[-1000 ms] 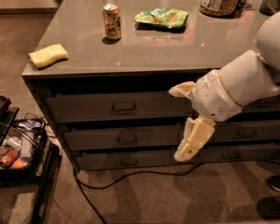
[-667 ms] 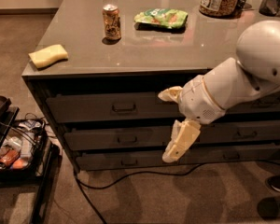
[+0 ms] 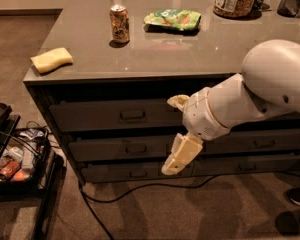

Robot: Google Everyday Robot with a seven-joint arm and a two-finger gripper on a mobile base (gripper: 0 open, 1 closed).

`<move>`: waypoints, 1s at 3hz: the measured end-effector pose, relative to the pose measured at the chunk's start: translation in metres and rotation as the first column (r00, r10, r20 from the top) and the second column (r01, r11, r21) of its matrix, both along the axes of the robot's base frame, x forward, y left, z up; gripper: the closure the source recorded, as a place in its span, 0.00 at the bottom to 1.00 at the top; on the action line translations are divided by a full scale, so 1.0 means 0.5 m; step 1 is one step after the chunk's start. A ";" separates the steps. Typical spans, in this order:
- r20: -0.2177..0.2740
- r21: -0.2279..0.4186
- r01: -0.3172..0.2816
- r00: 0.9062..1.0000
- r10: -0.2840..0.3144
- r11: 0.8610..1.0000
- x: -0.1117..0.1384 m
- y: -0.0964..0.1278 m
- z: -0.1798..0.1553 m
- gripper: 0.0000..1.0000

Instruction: Open top drawer

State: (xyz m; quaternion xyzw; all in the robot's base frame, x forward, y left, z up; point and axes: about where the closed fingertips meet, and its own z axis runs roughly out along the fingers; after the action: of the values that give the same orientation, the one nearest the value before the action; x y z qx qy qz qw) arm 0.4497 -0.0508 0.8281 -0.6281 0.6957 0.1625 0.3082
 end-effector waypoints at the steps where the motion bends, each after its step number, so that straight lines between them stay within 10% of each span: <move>1: 0.000 0.000 0.000 1.000 0.000 1.000 0.000 0.000 0.000 0.00; 3: 0.113 -0.115 0.032 0.993 -0.019 0.993 0.001 0.023 -0.020 0.00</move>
Offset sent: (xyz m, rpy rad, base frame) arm 0.0081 0.0028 -0.0064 -0.0921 -0.0518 -0.0209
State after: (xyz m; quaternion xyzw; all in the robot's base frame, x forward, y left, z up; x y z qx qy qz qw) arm 0.4503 -0.0391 0.8183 -0.6443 0.6936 0.0824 0.3115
